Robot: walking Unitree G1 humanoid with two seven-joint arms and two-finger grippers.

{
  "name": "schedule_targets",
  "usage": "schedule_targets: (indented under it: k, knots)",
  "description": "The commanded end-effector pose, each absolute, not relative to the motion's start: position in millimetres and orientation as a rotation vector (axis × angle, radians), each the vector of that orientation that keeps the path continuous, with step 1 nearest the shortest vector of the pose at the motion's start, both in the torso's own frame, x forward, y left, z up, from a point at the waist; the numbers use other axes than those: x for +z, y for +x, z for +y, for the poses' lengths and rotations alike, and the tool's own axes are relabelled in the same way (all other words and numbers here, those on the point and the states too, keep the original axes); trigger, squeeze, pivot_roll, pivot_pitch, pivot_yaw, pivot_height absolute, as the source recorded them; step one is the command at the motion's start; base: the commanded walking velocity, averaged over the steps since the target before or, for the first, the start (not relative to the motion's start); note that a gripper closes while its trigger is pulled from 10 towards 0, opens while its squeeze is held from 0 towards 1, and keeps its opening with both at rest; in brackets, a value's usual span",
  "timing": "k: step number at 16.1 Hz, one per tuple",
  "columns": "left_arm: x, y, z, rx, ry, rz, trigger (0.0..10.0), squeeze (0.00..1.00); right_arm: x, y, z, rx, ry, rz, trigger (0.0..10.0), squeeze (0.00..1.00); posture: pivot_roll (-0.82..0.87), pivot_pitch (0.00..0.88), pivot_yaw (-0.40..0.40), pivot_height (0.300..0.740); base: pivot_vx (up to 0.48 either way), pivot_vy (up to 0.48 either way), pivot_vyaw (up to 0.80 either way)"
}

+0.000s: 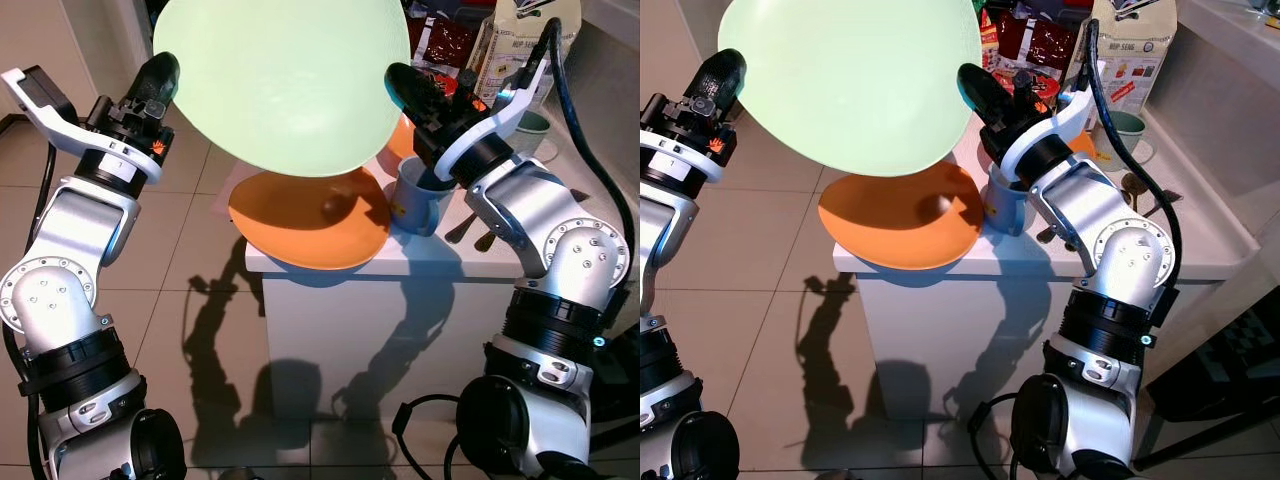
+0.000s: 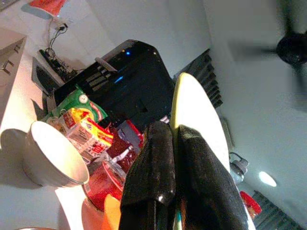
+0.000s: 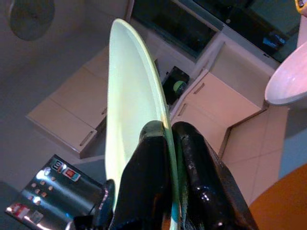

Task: Setting the table

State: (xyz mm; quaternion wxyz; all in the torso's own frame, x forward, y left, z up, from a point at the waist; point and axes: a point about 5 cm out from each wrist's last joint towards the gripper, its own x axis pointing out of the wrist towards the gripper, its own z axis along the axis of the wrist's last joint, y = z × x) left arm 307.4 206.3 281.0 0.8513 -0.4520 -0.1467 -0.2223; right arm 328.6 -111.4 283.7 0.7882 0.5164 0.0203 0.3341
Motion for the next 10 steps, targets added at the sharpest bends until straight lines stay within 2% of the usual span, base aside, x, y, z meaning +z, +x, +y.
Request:
schedule_targets:
  k: [1, 6, 7, 8, 9, 10]
  knots:
    - [290.5, 307.9, 198.7, -0.516, -0.927, -0.326, 0.0, 0.00, 290.2, 324.0, -98.3, 0.781, 1.099, 0.052, 0.0, 0.00, 0.04, 0.000, -0.063, 0.740, 0.000, 0.000, 0.00]
    - [287.1, 312.4, 196.1, -0.521, -0.881, -0.293, 0.0, 0.00, 288.3, 318.6, -85.7, 0.787, 1.111, 0.061, 0.0, 0.00, 0.02, 0.000, -0.037, 0.740, 0.000, 0.000, 0.00]
    - [286.0, 313.7, 195.3, -0.510, -0.863, -0.281, 1.5, 0.00, 290.1, 318.3, -85.1, 0.787, 1.108, 0.054, 0.0, 0.00, 0.02, 0.000, -0.036, 0.740, 0.000, 0.000, 0.00]
    - [282.9, 316.5, 194.7, -0.483, -0.862, -0.261, 10.0, 0.17, 291.5, 317.4, -85.7, 0.784, 1.108, 0.047, 0.0, 0.00, 0.02, 0.000, -0.036, 0.740, 0.000, 0.000, 0.00]
    - [283.3, 317.1, 195.1, -0.480, -0.866, -0.267, 10.0, 1.00, 292.1, 316.9, -86.3, 0.782, 1.108, 0.044, 0.0, 0.00, 0.02, 0.000, -0.040, 0.740, 0.000, 0.000, 0.00]
    - [283.8, 317.5, 195.7, -0.476, -0.871, -0.274, 10.0, 1.00, 292.3, 317.3, -86.9, 0.780, 1.107, 0.044, 0.0, 0.00, 0.03, 0.000, -0.047, 0.740, 0.000, 0.000, 0.00]
